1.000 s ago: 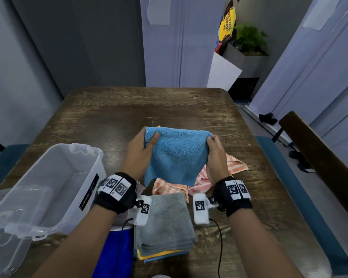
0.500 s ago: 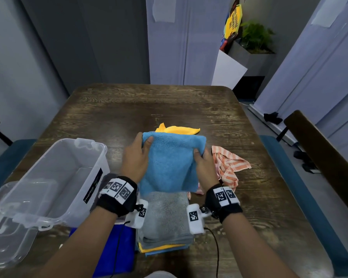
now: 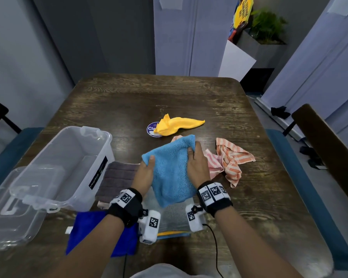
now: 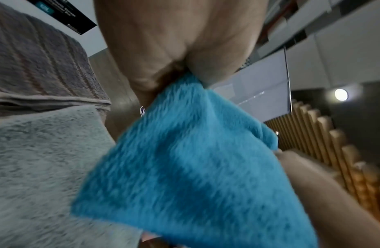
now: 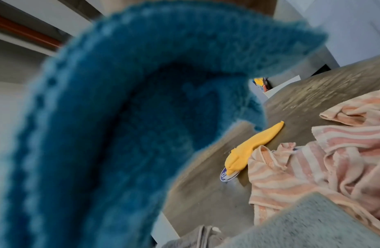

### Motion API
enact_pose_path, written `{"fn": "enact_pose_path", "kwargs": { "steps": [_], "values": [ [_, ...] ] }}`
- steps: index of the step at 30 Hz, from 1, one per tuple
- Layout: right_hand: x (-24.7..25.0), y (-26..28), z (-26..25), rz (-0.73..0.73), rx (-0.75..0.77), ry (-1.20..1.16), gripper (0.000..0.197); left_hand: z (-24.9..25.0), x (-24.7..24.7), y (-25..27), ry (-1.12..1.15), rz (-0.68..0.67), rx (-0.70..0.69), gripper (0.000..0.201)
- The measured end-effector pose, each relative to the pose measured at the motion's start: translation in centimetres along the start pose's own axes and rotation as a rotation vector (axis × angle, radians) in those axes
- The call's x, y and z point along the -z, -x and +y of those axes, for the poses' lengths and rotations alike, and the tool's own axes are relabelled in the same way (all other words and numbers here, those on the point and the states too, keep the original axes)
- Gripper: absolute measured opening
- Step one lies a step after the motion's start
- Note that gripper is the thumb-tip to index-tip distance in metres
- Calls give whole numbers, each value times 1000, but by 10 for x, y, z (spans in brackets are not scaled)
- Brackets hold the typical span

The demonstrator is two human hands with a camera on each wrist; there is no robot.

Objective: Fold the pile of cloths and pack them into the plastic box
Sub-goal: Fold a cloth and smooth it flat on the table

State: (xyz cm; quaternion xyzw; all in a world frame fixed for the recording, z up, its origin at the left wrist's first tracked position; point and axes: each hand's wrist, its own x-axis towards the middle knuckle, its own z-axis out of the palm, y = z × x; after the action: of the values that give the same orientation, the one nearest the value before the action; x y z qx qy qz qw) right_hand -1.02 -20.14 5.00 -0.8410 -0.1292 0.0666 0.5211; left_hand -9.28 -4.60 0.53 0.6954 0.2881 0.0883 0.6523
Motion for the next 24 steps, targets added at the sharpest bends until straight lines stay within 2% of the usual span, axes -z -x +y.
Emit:
{"fn": "enact_pose_path", "kwargs": {
  "steps": [2,4,6,11,14,24],
  "values": [
    [-4,3,2,-41,-26,29,27,-4,-2,8,-64,157,0,64],
    [-9,7,8,-64,-42,41,28,-5,-4,14,-120,308,28,50],
    [-15,9,20,-62,-50,49,24,-7,-3,19,-164,351,22,44],
    [-29,23,55,-143,-122,92,20,-27,11,17,-412,308,49,37],
    [-41,29,81,-190,-175,152,19,-43,8,16,-584,234,118,40],
    [-52,33,121,-263,-333,364,34,-83,-10,12,-718,128,358,56]
  ]
}}
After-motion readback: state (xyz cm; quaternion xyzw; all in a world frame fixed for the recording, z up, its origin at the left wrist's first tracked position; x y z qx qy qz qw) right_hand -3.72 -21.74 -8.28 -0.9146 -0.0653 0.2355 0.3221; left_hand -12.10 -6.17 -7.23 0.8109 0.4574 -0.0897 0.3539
